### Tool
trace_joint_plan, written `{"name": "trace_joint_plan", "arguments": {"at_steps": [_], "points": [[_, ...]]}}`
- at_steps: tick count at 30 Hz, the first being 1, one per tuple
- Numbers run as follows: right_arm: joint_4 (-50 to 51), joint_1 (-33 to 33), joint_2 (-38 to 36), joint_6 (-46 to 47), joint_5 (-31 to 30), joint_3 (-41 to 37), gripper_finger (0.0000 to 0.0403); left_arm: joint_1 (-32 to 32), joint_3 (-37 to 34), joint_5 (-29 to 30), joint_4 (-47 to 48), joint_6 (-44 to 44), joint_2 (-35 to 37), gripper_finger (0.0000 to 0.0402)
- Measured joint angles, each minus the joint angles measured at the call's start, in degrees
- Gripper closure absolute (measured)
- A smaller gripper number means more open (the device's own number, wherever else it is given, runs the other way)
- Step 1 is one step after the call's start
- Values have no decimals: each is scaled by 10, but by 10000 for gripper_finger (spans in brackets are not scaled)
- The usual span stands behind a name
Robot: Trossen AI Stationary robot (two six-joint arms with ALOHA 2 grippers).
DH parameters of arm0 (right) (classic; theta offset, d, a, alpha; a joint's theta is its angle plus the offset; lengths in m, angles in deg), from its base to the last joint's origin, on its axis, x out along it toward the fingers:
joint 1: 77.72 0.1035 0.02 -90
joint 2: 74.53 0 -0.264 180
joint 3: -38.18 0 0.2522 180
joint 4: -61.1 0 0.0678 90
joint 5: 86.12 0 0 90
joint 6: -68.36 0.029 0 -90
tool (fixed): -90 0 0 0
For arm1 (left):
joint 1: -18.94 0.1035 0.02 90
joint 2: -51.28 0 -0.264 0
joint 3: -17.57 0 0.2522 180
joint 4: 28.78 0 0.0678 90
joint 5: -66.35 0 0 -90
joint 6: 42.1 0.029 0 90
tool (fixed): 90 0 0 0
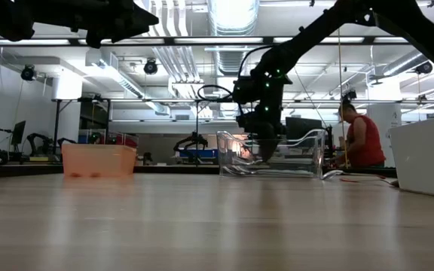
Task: Sort silverware by color (type)
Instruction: Adjust the blue patterned spoon on the transparent bin
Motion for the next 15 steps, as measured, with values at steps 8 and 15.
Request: {"name": "trace_joint_plan", "arguments": {"at_steps": [8,15], "points": [[13,-7,0,36,-40,-8,370,0,0,0,2,0,0,213],[1,-6,6,31,-39,-10,370,0,0,0,2,0,0,213]]}}
